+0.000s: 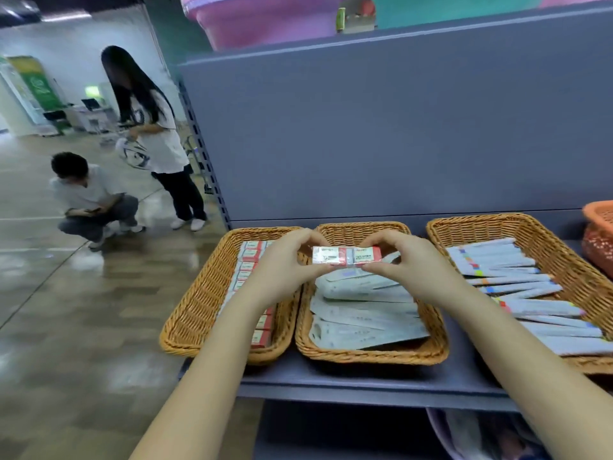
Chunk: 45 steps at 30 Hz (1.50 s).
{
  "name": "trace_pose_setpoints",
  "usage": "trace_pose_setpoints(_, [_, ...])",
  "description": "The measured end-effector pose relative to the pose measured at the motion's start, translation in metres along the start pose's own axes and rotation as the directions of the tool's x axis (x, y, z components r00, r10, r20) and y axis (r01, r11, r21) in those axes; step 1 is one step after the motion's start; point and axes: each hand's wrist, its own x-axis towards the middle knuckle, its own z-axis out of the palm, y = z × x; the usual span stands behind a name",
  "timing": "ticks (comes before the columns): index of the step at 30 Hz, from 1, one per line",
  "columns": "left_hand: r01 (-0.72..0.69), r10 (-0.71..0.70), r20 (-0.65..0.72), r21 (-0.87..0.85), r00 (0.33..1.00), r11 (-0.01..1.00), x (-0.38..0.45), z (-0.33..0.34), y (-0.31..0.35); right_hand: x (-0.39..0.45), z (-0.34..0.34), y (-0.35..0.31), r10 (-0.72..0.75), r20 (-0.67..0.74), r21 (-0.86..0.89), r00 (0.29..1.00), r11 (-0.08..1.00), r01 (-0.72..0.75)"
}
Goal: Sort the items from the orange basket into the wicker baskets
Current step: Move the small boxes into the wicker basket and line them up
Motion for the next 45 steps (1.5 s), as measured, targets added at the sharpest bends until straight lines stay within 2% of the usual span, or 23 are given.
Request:
trace_pose_setpoints(10, [0.097, -0.096, -0.015, 0.188, 0.995, 0.977, 0.023, -0.036, -0.067, 0.073, 0.058, -0.008, -0.089, 0.093, -0.177, 0.992, 0.979, 0.105])
trace_pose_setpoints(17, [0.165, -0.173, 0.014, 0.242, 0.985, 0.956, 0.034, -0.060, -0.107, 0.105, 0.093, -0.022, -0.024, 0.128, -0.276, 0.991, 0.959, 0.059])
trace_pose_setpoints(28, [-0.003, -0.094, 0.205, 0.426, 0.974, 0.905, 0.041, -0.077, -0.169, 0.120, 0.157, -0.045, 0.152, 0.077, -0.384, 0.985, 0.917, -0.111])
trace_pose_setpoints(36, [-0.081, -0.009, 0.168, 0.519, 0.986, 0.851, 0.038, -0.069, -0.180, 0.117, 0.169, -0.048, 0.243, 0.065, -0.462, 0.968, 0.867, -0.187])
trace_pose_setpoints(40, [-0.094, 0.023, 0.138, 0.535, 0.990, 0.840, 0.036, -0.067, -0.185, 0.116, 0.172, -0.048, 0.237, 0.091, -0.516, 0.967, 0.842, -0.158])
trace_pose_setpoints(45, [-0.105, 0.039, 0.133, 0.534, 0.990, 0.839, 0.037, -0.065, -0.186, 0.119, 0.177, -0.048, 0.236, 0.061, -0.500, 0.970, 0.848, -0.175])
